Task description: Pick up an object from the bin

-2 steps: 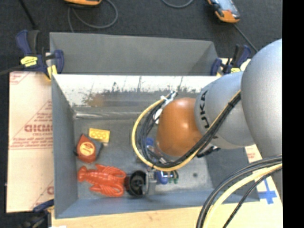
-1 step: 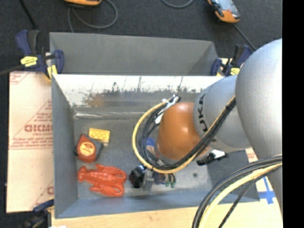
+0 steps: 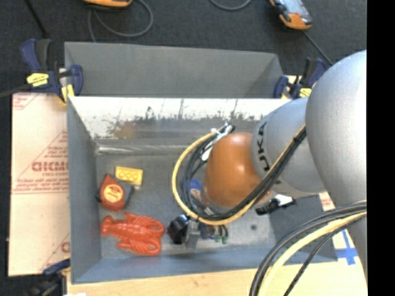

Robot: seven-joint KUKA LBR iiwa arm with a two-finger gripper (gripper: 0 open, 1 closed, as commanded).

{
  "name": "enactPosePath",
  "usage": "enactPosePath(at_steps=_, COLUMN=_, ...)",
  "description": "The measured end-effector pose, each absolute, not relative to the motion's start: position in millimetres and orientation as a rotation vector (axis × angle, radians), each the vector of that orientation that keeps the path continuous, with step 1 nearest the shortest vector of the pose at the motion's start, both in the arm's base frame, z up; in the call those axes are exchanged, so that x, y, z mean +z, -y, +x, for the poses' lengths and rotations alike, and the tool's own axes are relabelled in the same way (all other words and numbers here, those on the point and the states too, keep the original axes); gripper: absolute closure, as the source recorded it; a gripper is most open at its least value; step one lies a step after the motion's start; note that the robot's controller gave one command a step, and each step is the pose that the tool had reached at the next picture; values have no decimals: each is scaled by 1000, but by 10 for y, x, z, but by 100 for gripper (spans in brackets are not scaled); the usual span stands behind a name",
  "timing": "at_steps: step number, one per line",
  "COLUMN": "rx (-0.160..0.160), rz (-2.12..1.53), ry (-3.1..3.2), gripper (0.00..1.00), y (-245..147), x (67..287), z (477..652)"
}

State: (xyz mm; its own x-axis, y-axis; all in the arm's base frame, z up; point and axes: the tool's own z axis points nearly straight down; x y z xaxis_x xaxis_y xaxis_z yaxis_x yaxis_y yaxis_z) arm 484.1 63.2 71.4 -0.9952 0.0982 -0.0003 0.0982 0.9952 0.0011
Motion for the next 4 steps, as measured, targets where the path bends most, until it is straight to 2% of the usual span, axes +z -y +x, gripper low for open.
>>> enactPosePath(at_steps=1, rx=2, rz=155, ry=-3137, gripper=100, y=-633, x=728, z=4836)
enactPosePath(at_steps=2, rx=8, rz=-76, ry=-3135, gripper=100, y=-251, x=910, z=5155)
enactPosePath(at_steps=3, rx=8, rz=-74, ry=-3135, gripper=100, y=-251, x=910, z=5155)
enactPosePath(at_steps=4, rx=1, rz=-46, ry=-3128, gripper=100, y=-463, x=2700, z=5502)
